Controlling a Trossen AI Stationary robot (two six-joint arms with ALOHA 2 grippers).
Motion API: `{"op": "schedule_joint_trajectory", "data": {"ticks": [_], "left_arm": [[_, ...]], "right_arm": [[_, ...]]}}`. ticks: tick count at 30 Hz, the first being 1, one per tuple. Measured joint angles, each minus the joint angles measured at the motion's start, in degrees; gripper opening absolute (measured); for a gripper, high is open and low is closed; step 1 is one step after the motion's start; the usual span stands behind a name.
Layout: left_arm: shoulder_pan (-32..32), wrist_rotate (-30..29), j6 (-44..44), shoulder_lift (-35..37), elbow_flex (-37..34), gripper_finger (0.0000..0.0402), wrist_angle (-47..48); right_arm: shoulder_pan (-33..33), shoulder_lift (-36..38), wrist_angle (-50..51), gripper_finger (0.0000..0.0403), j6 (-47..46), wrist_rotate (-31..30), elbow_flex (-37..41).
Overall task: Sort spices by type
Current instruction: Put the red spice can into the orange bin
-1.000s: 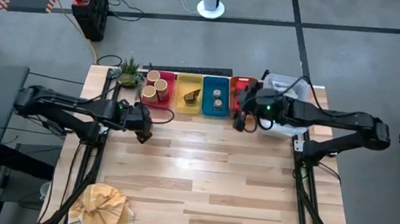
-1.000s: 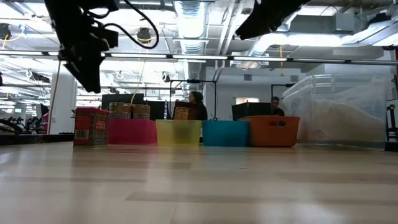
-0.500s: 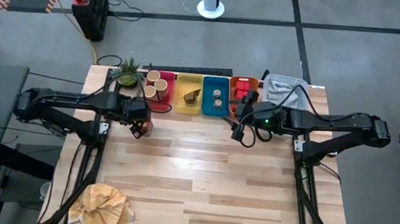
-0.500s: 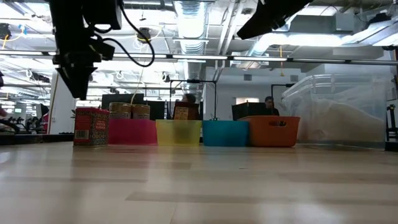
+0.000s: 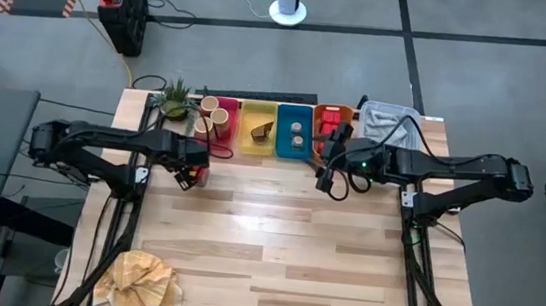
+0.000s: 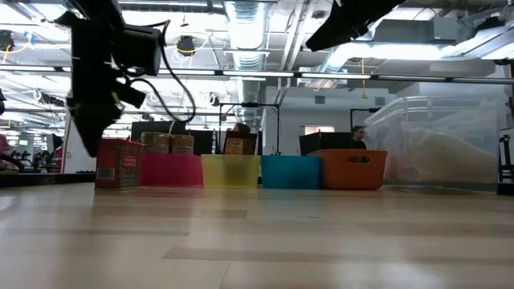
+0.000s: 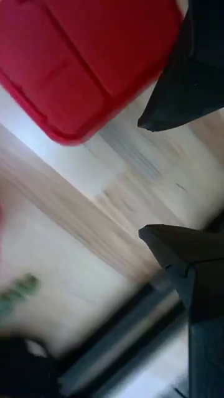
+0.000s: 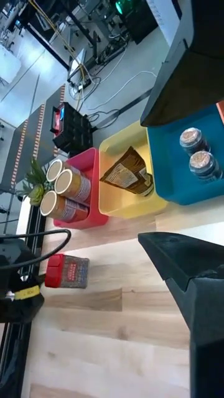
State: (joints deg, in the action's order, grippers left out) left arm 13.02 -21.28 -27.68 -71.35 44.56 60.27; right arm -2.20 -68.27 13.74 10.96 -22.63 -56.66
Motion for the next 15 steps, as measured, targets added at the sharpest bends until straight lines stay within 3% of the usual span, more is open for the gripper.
{"op": "schedule_joint_trajectory", "data": {"ticks": [15], "left_arm": [[-0.39, 4.36, 4.83, -0.04, -4.77, 0.0244, -23.42]], "right_arm": [[0.00, 0.00, 0.33, 0.0317, -0.42, 0.04, -0.02]]}}
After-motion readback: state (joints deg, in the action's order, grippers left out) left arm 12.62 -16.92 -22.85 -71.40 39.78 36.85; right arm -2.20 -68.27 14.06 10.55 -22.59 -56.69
